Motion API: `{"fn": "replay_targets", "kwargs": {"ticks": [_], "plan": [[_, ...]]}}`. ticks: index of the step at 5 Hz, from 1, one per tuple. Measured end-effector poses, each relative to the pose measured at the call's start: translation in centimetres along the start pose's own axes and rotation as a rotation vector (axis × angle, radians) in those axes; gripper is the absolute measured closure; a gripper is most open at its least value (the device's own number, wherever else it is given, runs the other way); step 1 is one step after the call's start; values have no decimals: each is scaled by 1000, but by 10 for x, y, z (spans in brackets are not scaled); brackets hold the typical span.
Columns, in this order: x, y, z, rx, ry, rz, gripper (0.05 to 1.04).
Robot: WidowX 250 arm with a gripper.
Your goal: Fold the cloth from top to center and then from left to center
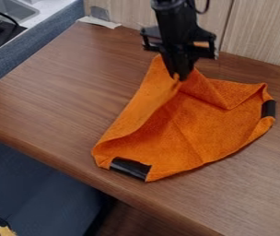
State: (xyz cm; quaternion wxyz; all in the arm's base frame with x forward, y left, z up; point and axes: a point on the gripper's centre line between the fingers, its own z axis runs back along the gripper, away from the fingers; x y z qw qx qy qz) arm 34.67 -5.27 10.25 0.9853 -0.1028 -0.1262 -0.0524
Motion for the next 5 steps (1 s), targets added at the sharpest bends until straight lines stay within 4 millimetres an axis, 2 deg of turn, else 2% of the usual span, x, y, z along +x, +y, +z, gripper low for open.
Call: {"fn": "replay_targets", "kwargs": {"ticks": [1, 2, 3, 4, 5], "plan": [[-18, -5, -32, 17, 56, -73, 1014], [-26, -3, -58, 18, 109, -105, 1014], [-28, -8, -62, 20, 124, -123, 996], [-28, -10, -61, 30, 147, -131, 834], [-31, -11, -62, 28, 168, -127, 566]]}}
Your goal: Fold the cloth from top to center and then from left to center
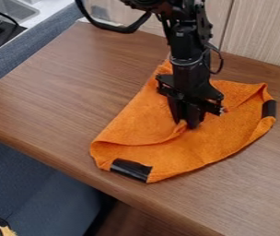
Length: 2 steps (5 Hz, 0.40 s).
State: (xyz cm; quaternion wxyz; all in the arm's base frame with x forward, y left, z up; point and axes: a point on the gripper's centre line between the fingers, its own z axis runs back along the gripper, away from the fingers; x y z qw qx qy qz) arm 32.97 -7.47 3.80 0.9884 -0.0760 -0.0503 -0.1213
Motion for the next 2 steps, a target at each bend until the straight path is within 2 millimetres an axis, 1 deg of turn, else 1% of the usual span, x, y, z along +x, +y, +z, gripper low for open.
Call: {"fn": "replay_targets", "kwargs": {"ticks": [1, 2], "plan": [[0, -9, 5, 3, 5, -31, 263], [8, -12, 35, 21, -83, -20, 68]]}}
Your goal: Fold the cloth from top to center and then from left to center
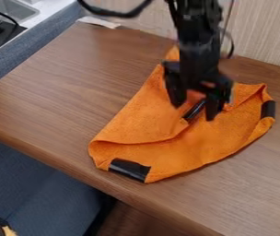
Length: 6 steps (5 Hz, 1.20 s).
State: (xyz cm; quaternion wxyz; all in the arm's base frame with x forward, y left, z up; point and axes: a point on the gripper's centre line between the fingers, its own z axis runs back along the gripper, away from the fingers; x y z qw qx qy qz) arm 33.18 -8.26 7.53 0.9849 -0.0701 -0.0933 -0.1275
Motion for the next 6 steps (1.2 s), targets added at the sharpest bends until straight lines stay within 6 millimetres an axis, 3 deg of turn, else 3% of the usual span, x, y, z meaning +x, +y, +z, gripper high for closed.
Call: {"fn": "replay_targets", "kwargs": {"ticks": [2, 6], "plan": [[11, 13, 61, 27, -124, 48, 77], [11, 13, 62, 27, -125, 48, 82]]}}
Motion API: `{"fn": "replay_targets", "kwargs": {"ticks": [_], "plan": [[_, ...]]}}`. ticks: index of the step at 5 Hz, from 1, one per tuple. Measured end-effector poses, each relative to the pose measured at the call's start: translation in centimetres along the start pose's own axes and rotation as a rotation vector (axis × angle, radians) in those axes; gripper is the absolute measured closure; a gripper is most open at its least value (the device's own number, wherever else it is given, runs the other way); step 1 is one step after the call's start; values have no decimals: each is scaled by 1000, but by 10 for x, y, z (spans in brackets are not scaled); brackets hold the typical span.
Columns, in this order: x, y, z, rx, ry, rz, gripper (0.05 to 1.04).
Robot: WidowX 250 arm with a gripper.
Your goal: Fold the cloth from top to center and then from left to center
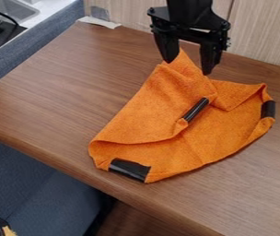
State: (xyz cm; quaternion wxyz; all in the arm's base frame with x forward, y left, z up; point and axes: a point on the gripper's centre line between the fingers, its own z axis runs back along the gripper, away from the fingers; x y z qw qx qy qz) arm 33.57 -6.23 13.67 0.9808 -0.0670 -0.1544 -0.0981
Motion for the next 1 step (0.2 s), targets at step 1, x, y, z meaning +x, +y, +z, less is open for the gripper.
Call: {"fn": "replay_targets", "kwargs": {"ticks": [1], "plan": [[0, 0, 0, 0, -2, 0, 82]]}}
